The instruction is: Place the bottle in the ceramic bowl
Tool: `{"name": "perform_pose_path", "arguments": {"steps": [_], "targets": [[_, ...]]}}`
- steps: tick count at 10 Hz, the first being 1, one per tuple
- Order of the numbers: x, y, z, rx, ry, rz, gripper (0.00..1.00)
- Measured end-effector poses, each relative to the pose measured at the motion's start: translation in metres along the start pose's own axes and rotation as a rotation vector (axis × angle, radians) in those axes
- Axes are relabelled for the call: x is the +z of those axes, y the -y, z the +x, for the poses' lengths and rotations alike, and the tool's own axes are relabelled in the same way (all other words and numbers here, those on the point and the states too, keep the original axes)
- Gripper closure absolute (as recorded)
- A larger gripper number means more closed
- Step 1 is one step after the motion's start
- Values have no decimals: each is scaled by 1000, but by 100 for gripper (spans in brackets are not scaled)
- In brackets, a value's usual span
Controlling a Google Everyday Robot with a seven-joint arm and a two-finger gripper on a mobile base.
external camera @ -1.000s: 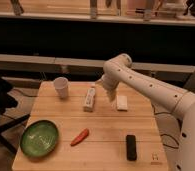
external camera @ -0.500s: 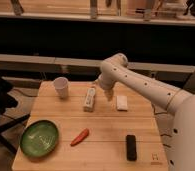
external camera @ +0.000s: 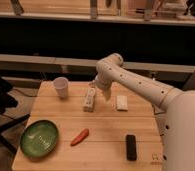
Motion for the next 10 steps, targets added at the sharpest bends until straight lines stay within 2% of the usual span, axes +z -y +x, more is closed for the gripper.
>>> {"name": "perform_pose_path", "arguments": {"steps": [10], "targets": [[42, 10, -19, -117, 56, -19, 20]]}}
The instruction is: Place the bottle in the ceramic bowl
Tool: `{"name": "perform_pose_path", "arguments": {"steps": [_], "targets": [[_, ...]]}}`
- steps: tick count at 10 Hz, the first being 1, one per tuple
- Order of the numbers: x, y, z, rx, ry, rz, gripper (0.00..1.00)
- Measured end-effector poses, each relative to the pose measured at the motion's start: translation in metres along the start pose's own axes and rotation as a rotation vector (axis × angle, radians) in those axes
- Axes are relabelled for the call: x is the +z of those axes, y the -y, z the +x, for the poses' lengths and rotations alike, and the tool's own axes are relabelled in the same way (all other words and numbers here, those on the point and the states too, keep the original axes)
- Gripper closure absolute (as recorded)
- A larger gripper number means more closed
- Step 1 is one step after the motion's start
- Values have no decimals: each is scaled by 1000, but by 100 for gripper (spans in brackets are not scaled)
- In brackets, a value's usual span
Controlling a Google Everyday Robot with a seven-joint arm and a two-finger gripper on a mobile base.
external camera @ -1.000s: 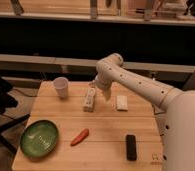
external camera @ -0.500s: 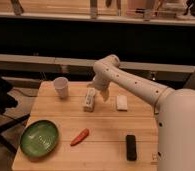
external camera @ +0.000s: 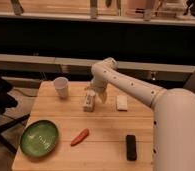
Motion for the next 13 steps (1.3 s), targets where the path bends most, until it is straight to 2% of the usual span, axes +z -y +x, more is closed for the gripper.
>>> {"name": "perform_pose_path", "arguments": {"steps": [13], "targets": [[31, -8, -16, -53, 80, -17, 20]]}}
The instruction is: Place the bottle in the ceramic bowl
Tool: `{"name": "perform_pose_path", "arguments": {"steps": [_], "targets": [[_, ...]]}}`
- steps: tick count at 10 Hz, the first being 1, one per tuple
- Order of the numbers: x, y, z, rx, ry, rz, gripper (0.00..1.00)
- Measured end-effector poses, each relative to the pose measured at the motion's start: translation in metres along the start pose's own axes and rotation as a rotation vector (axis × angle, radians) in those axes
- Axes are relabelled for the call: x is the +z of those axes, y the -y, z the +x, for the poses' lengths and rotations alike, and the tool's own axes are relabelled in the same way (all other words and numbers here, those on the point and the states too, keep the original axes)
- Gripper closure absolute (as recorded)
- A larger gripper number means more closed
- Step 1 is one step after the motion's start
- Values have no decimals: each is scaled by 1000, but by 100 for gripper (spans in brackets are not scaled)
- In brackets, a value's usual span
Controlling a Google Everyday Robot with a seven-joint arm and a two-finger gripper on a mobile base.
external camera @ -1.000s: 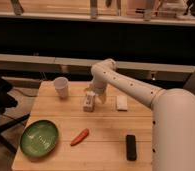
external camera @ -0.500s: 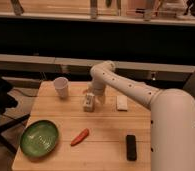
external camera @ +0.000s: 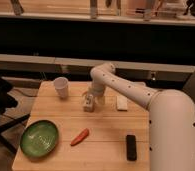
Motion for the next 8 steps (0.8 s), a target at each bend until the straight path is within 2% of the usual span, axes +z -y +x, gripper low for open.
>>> {"name": "perform_pose_path", "arguments": {"steps": [8], "targets": [[14, -4, -7, -18, 24, -11, 20]]}}
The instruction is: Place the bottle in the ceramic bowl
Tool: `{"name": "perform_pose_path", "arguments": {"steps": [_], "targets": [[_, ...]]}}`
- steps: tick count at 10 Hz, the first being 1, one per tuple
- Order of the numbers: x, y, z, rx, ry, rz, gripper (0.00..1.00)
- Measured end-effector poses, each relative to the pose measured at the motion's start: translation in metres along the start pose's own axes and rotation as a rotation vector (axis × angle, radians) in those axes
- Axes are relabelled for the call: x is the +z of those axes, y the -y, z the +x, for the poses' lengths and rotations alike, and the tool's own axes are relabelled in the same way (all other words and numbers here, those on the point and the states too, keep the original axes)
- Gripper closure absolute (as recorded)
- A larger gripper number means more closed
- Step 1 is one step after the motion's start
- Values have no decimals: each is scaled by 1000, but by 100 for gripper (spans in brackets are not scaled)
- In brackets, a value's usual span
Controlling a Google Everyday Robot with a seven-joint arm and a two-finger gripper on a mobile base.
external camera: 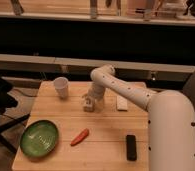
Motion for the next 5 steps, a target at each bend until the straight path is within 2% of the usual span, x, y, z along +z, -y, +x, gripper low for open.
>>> {"name": "perform_pose_path", "arguments": {"steps": [2, 3, 5], "targets": [[2, -1, -1, -3, 2, -3, 21], [3, -1, -2, -5, 2, -5, 27], [6, -1, -5, -14, 5, -8, 46]]}}
